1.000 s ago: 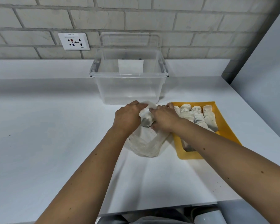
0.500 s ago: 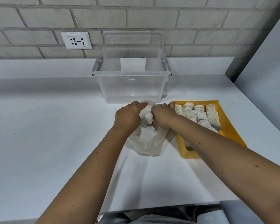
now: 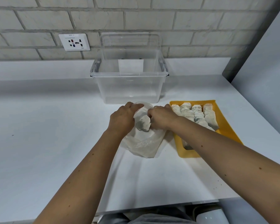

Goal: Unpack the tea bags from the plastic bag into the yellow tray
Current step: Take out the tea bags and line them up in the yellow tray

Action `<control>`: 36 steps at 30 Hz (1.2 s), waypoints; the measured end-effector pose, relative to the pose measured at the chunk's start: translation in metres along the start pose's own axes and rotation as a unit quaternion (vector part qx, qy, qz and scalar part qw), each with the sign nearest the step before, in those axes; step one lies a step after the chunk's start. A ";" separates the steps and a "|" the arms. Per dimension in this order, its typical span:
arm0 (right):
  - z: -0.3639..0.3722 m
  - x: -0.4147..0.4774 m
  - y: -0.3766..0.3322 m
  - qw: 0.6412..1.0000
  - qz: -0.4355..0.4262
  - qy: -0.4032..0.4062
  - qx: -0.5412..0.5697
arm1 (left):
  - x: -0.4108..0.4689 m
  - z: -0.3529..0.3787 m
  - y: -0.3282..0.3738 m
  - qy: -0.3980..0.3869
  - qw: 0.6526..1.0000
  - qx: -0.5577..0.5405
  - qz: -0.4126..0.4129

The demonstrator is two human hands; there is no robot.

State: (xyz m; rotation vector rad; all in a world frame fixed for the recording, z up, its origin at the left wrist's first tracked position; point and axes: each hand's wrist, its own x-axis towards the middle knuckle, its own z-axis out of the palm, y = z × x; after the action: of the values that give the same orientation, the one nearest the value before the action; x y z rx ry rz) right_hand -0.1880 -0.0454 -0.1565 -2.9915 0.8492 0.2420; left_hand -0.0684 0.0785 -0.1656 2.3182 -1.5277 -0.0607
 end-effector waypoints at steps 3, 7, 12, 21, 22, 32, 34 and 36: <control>-0.005 -0.007 0.002 0.998 -0.006 -0.016 0.063 | 0.000 -0.001 0.000 -0.002 1.000 0.005 0.004; -0.006 -0.015 0.000 0.998 -0.007 0.005 0.069 | 0.001 -0.002 0.001 -0.024 1.000 -0.002 0.013; 0.000 -0.020 -0.008 0.998 -0.010 0.060 -0.008 | 0.000 -0.002 -0.001 -0.023 1.000 -0.016 0.009; -0.036 -0.023 0.007 0.983 -0.011 0.072 0.167 | -0.016 -0.010 -0.006 0.061 0.991 -0.060 0.107; -0.040 -0.024 0.006 0.983 -0.019 0.078 0.165 | -0.016 -0.010 -0.007 0.068 0.990 -0.056 0.109; -0.062 -0.036 -0.004 0.985 -0.094 0.117 0.080 | -0.018 -0.021 0.005 0.149 0.978 0.018 0.147; -0.065 -0.036 -0.003 0.986 -0.089 0.108 0.092 | -0.017 -0.021 0.005 0.136 0.980 0.032 0.145; -0.066 -0.037 -0.001 0.982 -0.086 0.082 0.148 | -0.017 -0.023 0.007 0.103 0.987 0.017 0.120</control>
State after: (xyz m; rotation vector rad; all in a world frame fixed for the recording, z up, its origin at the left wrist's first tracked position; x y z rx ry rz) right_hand -0.2090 -0.0300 -0.0855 -2.8066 0.5696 -0.1275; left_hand -0.0766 0.0979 -0.1443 2.0728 -1.6958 0.2603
